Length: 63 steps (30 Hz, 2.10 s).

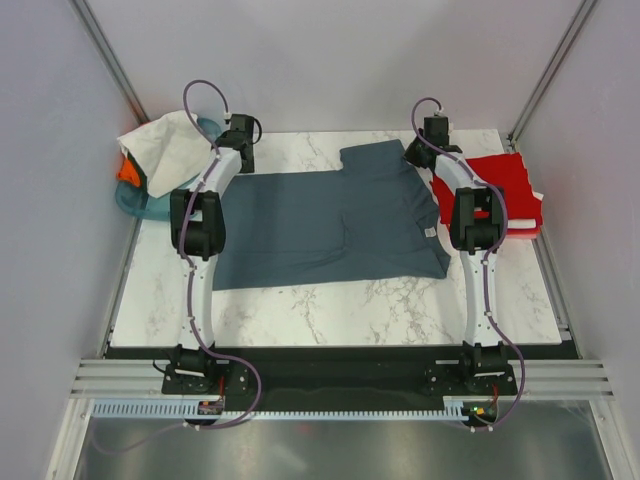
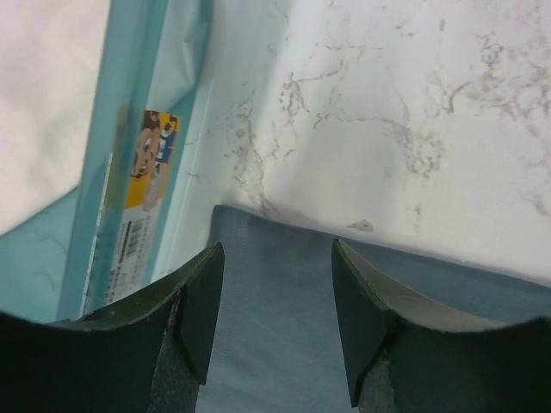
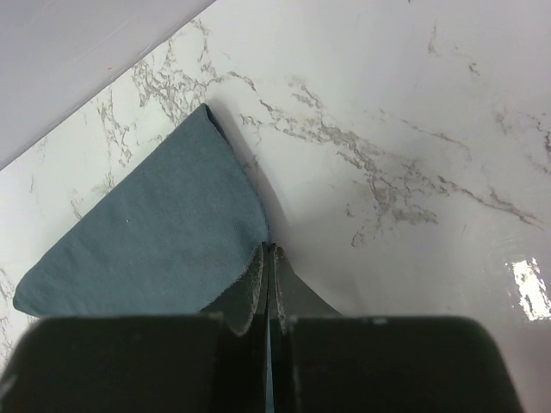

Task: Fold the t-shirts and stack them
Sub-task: Fold the tshirt

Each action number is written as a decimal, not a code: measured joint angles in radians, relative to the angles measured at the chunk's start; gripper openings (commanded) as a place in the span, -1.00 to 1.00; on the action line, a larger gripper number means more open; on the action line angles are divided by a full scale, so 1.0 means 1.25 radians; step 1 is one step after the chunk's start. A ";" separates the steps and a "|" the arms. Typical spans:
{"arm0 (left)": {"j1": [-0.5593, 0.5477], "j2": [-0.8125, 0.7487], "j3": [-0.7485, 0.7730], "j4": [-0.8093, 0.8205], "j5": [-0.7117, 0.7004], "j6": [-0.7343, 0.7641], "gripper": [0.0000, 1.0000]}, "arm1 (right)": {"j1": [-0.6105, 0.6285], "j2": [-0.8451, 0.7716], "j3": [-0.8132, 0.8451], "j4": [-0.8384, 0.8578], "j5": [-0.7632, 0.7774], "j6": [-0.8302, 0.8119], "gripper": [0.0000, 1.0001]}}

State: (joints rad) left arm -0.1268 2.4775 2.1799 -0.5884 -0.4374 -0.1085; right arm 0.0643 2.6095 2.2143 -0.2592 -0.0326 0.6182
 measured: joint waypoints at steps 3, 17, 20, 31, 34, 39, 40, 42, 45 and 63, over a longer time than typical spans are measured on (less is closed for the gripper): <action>0.009 0.000 0.000 0.000 -0.005 0.021 0.21 | -0.002 0.000 0.000 0.000 -0.007 0.004 -1.00; 0.022 0.045 0.030 -0.008 0.033 0.100 -0.06 | -0.014 -0.001 -0.009 0.009 -0.032 0.018 -1.00; 0.022 0.051 0.038 -0.011 0.049 0.102 -0.15 | -0.015 -0.003 -0.012 0.010 -0.034 0.018 -1.00; 0.054 0.052 0.058 -0.039 0.153 0.080 0.04 | -0.018 -0.011 -0.025 0.013 -0.035 0.020 -1.00; 0.061 0.052 0.061 -0.046 0.172 0.073 -0.06 | -0.018 -0.012 -0.028 0.012 -0.035 0.020 -1.00; 0.071 0.053 0.067 -0.063 0.245 0.069 -0.26 | -0.020 -0.021 -0.038 0.009 -0.034 0.020 -1.00; 0.072 0.055 0.070 -0.069 0.255 0.070 -0.29 | -0.020 -0.022 -0.039 0.009 -0.034 0.020 -1.00; 0.073 0.058 0.079 -0.080 0.272 0.069 -0.34 | -0.020 -0.024 -0.040 0.009 -0.034 0.020 -1.00; 0.074 0.060 0.084 -0.092 0.290 0.067 -0.74 | -0.021 -0.031 -0.048 0.009 -0.034 0.020 -1.00; 0.064 0.074 0.124 -0.142 0.189 0.038 -0.95 | -0.023 -0.077 -0.072 0.000 -0.048 0.016 -1.00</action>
State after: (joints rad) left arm -0.0471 2.5694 2.3348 -0.7654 -0.2008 -0.0612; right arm 0.0353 2.5137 2.1246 -0.2588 -0.0929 0.6388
